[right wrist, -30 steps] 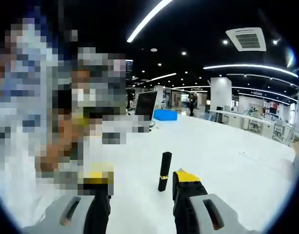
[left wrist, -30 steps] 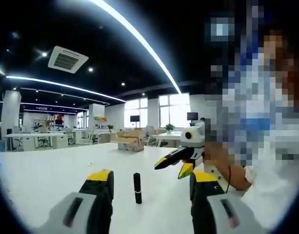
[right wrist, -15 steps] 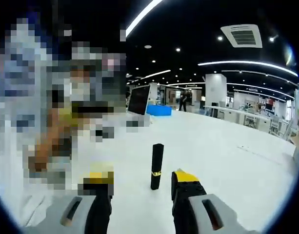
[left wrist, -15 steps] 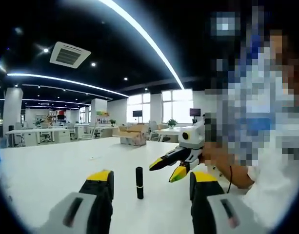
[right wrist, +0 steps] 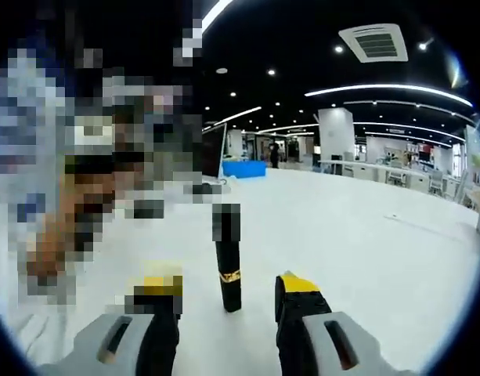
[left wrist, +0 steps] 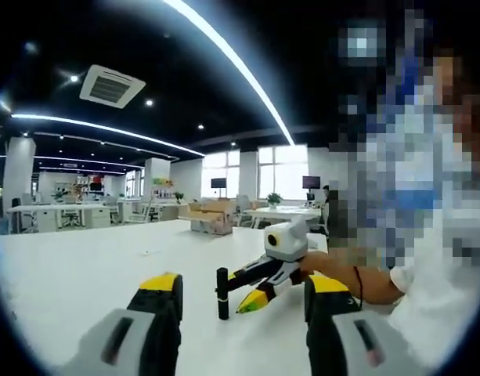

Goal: Unscrew the lipstick cap, remove the lipstick, and put the cap back on the lipstick

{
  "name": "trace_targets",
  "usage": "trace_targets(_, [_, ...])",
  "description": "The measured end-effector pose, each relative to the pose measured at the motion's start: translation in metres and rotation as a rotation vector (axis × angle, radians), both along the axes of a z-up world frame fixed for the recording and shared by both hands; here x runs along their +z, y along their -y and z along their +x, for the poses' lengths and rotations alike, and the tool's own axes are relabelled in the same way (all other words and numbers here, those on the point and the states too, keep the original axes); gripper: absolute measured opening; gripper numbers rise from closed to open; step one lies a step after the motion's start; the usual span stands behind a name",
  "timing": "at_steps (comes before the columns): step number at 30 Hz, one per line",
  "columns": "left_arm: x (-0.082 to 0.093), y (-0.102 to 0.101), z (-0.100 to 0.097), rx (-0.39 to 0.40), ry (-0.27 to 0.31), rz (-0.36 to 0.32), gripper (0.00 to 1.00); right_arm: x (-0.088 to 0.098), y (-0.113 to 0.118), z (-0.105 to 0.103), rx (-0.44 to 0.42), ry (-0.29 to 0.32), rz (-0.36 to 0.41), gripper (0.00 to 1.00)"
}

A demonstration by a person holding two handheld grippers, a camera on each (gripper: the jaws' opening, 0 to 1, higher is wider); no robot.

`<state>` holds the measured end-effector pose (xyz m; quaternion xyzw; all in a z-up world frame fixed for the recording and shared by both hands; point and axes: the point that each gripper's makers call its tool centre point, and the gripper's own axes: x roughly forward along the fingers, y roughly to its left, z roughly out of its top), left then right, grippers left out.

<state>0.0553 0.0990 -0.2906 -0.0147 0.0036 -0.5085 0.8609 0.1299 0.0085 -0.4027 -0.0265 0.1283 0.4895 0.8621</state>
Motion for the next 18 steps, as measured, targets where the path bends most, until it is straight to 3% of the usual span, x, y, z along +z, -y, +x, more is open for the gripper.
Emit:
trace_targets(9, [0.004, -0.001, -0.004, -0.005, 0.014, -0.005, 0.64, -0.011, -0.004, 0.010, 0.005, -0.029, 0.029, 0.35])
trace_targets(18, [0.016, -0.003, -0.010, -0.004, 0.035, -0.021, 0.65, -0.013, -0.010, 0.012, 0.026, -0.040, 0.031, 0.34])
